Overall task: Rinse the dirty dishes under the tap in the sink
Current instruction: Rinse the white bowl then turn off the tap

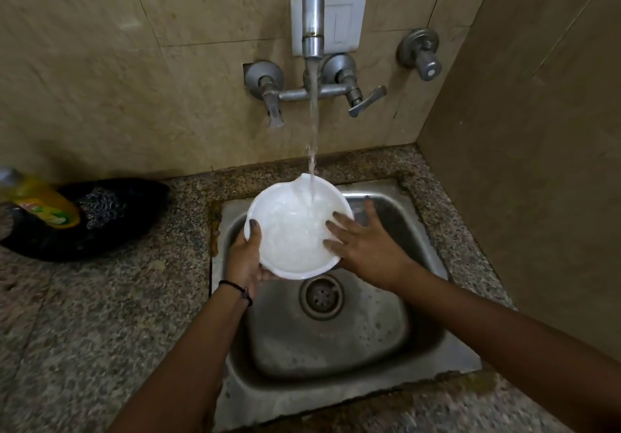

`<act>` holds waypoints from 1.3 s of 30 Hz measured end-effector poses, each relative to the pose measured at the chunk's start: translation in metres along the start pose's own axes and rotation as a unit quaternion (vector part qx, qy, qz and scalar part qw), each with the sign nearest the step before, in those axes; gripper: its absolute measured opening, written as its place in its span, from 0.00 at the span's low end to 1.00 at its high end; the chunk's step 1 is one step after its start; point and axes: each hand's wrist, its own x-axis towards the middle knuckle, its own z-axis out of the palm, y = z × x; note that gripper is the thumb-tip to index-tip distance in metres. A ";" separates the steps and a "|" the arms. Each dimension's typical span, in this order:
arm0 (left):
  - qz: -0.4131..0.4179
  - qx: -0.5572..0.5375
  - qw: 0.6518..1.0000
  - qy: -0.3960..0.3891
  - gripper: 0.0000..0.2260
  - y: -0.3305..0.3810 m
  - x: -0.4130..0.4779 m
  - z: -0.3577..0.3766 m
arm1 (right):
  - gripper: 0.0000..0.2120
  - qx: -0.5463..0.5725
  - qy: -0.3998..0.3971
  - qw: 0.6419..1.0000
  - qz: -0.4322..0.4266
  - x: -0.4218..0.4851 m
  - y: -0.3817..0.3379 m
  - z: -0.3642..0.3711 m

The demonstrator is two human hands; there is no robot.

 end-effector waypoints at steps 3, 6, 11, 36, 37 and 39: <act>-0.028 -0.010 0.999 -0.014 0.17 -0.001 0.002 0.001 | 0.13 0.033 0.073 0.997 -0.016 -0.007 0.002 -0.009; -0.003 -0.005 1.000 -0.031 0.15 -0.005 0.007 0.004 | 0.10 0.067 0.150 0.985 -0.051 -0.008 -0.005 -0.033; 0.028 0.048 0.996 -0.070 0.12 0.013 0.006 0.014 | 0.13 0.331 0.129 0.933 0.053 0.001 0.001 -0.073; 0.101 -0.031 0.994 0.020 0.20 0.061 -0.005 0.073 | 0.26 0.290 0.257 0.891 0.236 0.091 -0.003 -0.054; 0.104 -0.032 0.994 0.019 0.20 0.062 -0.007 0.072 | 0.25 0.256 0.250 0.919 0.165 0.089 -0.007 -0.051; 0.102 -0.042 0.994 0.008 0.19 0.060 -0.005 0.070 | 0.24 0.218 0.241 0.942 0.079 0.081 -0.004 -0.045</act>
